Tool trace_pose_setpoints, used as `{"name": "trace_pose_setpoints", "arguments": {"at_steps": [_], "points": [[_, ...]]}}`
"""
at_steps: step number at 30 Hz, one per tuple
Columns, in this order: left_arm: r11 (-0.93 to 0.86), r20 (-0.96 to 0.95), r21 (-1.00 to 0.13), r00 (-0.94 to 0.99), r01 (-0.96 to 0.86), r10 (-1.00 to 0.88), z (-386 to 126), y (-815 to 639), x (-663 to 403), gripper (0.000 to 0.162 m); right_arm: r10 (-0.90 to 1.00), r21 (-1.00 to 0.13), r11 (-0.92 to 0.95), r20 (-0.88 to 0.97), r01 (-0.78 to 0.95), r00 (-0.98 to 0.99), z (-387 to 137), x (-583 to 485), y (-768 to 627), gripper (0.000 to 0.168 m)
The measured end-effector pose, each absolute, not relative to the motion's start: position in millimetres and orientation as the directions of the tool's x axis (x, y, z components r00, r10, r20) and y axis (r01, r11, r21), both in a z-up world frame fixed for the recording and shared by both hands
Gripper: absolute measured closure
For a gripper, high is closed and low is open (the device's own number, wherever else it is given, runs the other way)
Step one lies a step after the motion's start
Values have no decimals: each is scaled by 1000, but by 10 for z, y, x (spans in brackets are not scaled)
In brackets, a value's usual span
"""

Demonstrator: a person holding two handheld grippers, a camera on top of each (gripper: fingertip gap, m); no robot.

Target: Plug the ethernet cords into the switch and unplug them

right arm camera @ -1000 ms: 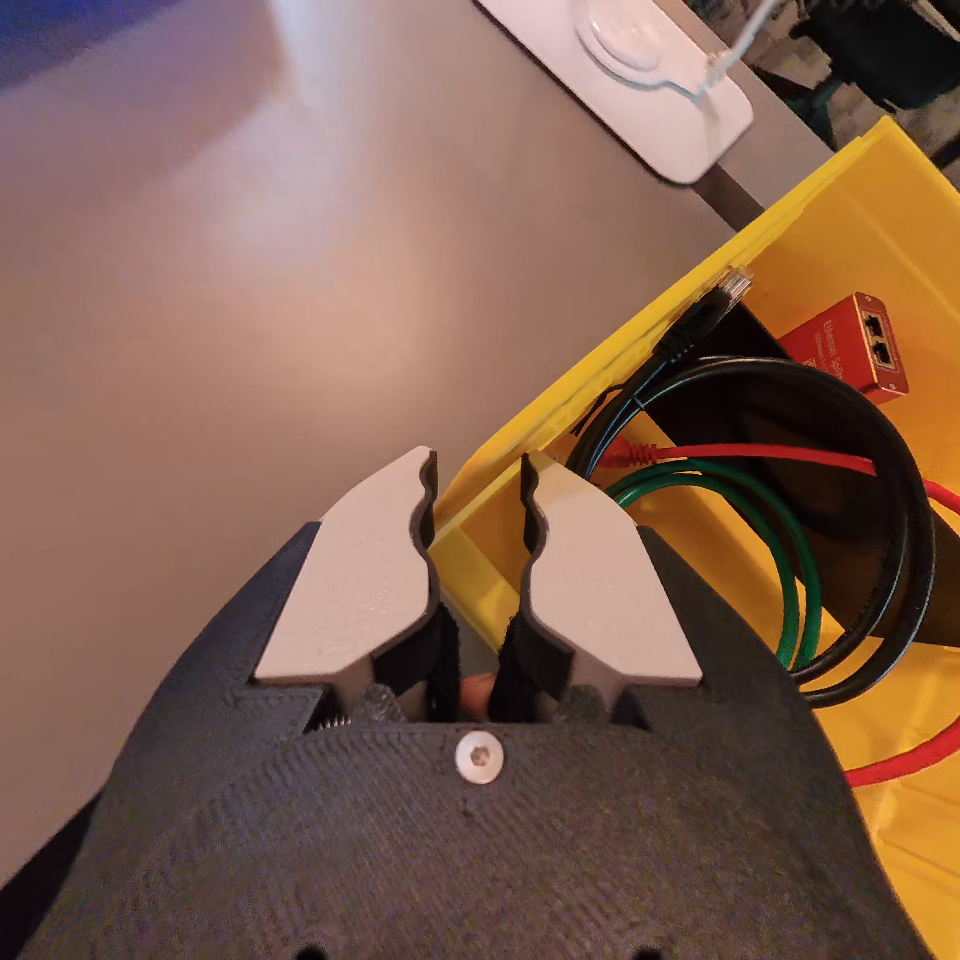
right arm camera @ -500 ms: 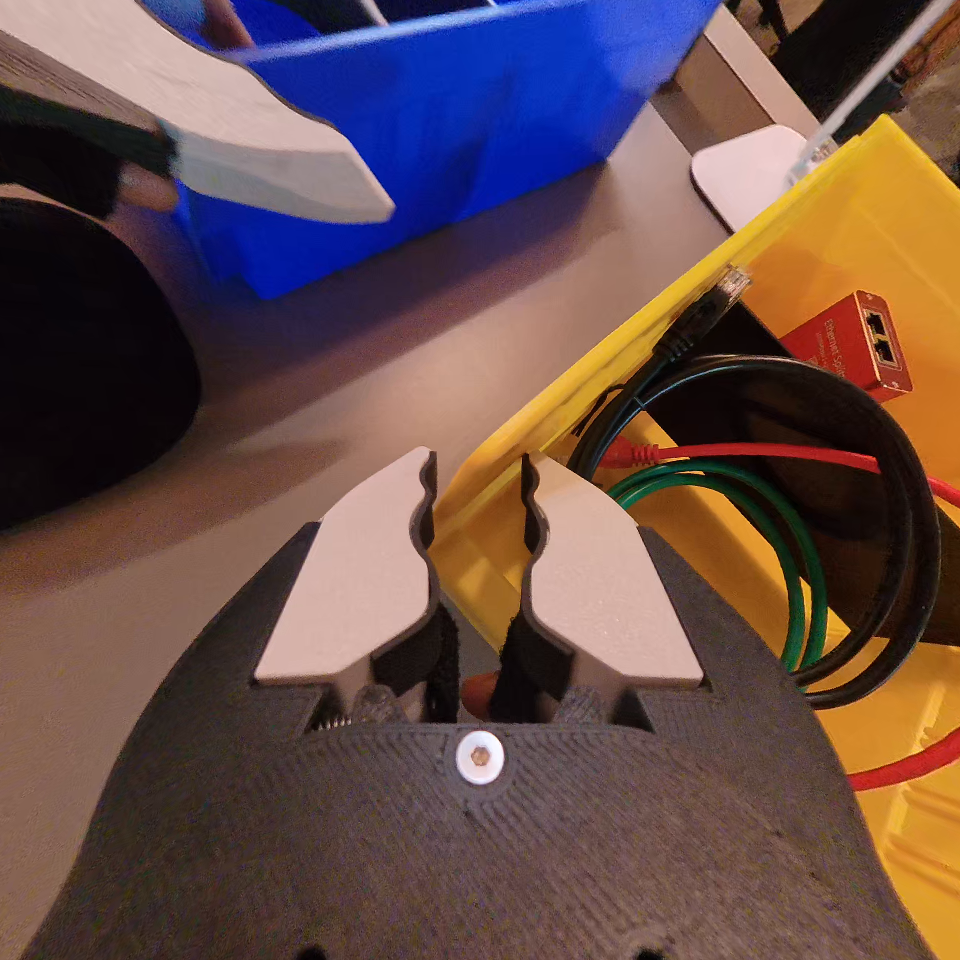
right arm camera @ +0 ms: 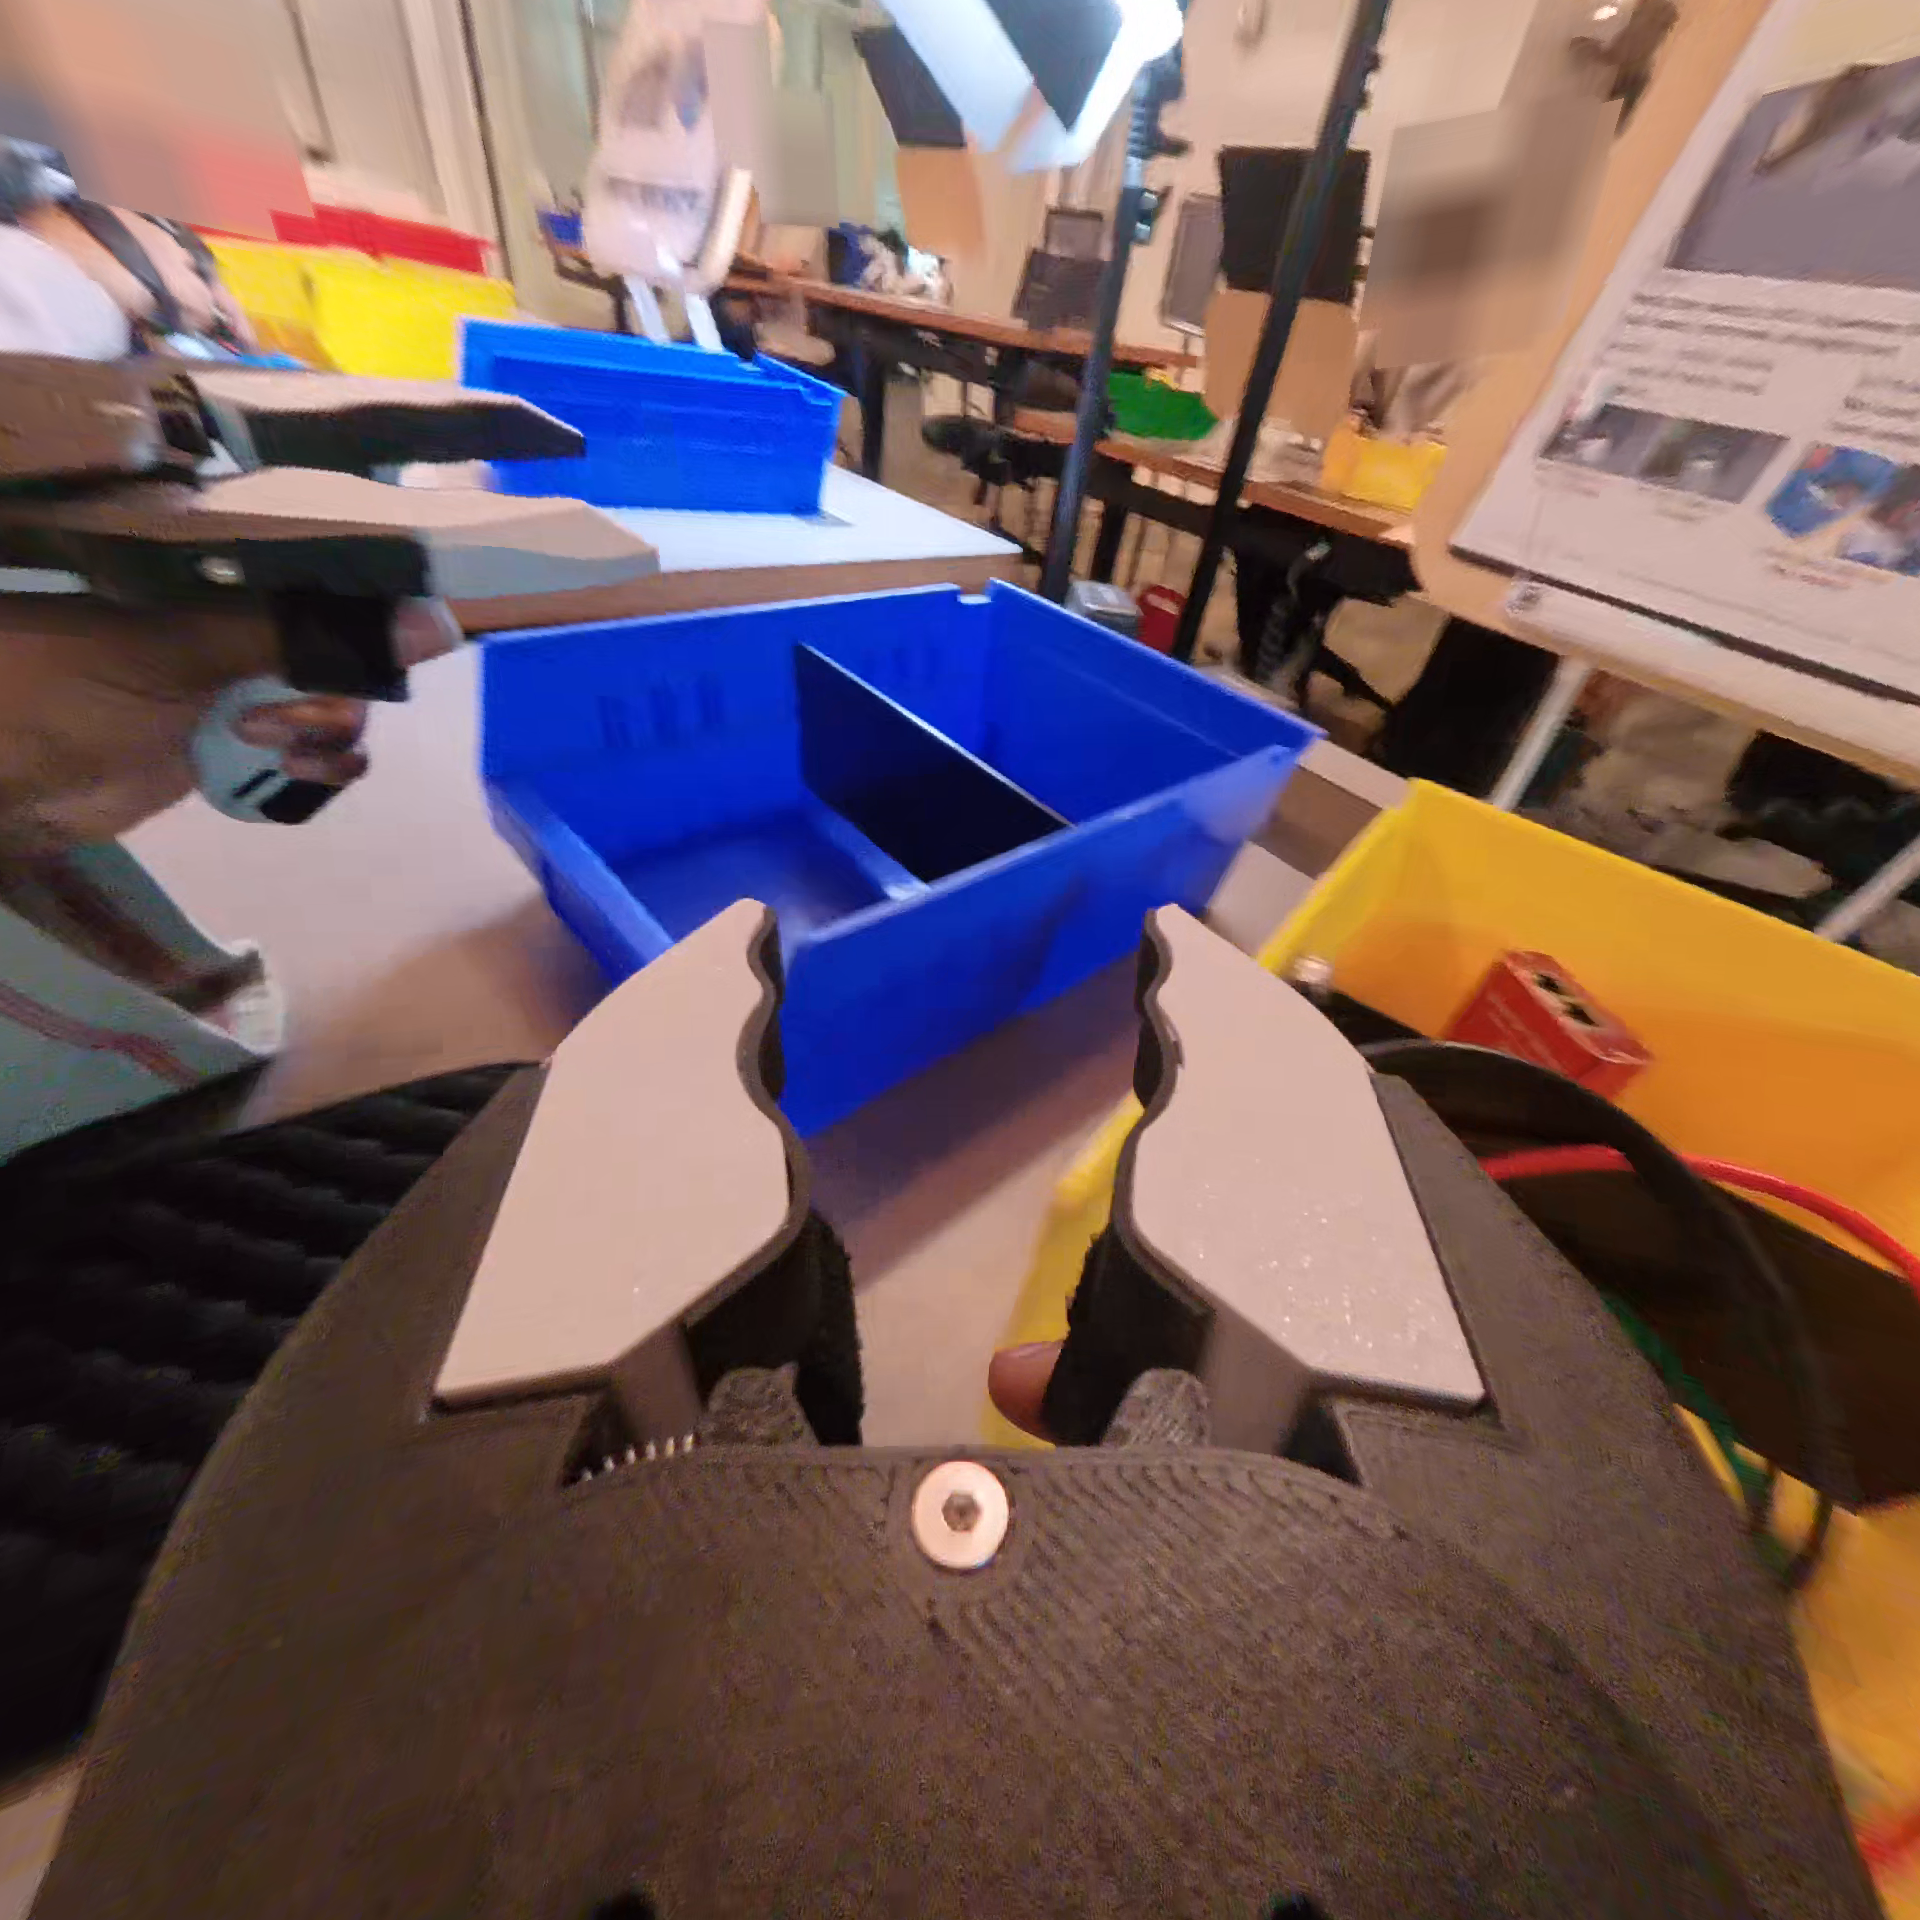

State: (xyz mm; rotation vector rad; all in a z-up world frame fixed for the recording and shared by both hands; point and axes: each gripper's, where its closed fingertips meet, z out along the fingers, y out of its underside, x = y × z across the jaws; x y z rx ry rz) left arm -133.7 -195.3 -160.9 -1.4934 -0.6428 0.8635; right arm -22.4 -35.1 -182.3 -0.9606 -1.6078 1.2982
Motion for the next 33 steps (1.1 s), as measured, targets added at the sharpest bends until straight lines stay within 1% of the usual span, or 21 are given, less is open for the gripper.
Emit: {"name": "trace_pose_setpoints", "arguments": {"at_steps": [2, 5, 7, 10, 11, 12, 13, 14, 15, 18, 22, 24, 27, 29, 33], "points": [[-88, -89, -996, 487, -25, 869, -1744, -2369, -1509, 90, 914, -982, 161, 111, 98, -390, -1951, -269, -567, 101], [-53, -3, -994, 482, 91, 876, -2031, -2640, -1617, 89, 911, -955, 164, 50, 247, -409, -2279, -413, -774, 97], [-81, -10, -989, 489, 124, 872, -2176, -2664, -1668, 89, 917, -939, 150, 16, 308, -398, -2400, -504, -824, 100], [-134, -1, -970, 546, 203, 838, -2411, -2524, -1683, 92, 929, -925, 157, 20, 345, -370, -2463, -599, -819, 116], [-158, -1, -961, 565, 229, 825, -2490, -2480, -1672, 103, 927, -920, 163, 20, 356, -374, -2481, -613, -835, 124], [-186, -12, -953, 585, 238, 811, -2553, -2436, -1654, 124, 920, -909, 186, 28, 372, -391, -2523, -619, -864, 138], [-204, -28, -952, 597, 230, 802, -2583, -2403, -1638, 148, 916, -893, 218, 49, 394, -397, -2579, -629, -869, 145], [-213, -58, -954, 570, 210, 820, -2579, -2429, -1654, 156, 916, -887, 247, 81, 390, -394, -2588, -646, -858, 146], [-226, -78, -955, 574, 192, 815, -2569, -2418, -1631, 156, 912, -878, 284, 124, 385, -390, -2590, -658, -831, 147], [-202, -117, -975, 559, 94, 821, -2362, -2399, -1533, 157, 901, -882, 334, 196, 333, -387, -2494, -653, -764, 150], [-212, -212, -976, 509, -59, 834, -1866, -2339, -1382, 157, 891, -907, 374, 293, 193, -347, -2145, -561, -690, 152], [-178, -223, -975, 504, -137, 835, -1598, -2240, -1262, 157, 890, -912, 392, 343, 122, -299, -1920, -472, -595, 152], [-57, -182, -970, 554, -236, 813, -1200, -1948, -1039, 155, 897, -914, 405, 390, 33, -206, -1554, -267, -335, 152], [-6, -178, -960, 590, -281, 788, -997, -1672, -907, 154, 904, -912, 411, 408, -5, -129, -1342, -96, -91, 153], [59, -193, -942, 680, -330, 708, -734, -1002, -688, 153, 902, -902, 432, 432, -14, 13, -1100, 265, 471, 153]]}}
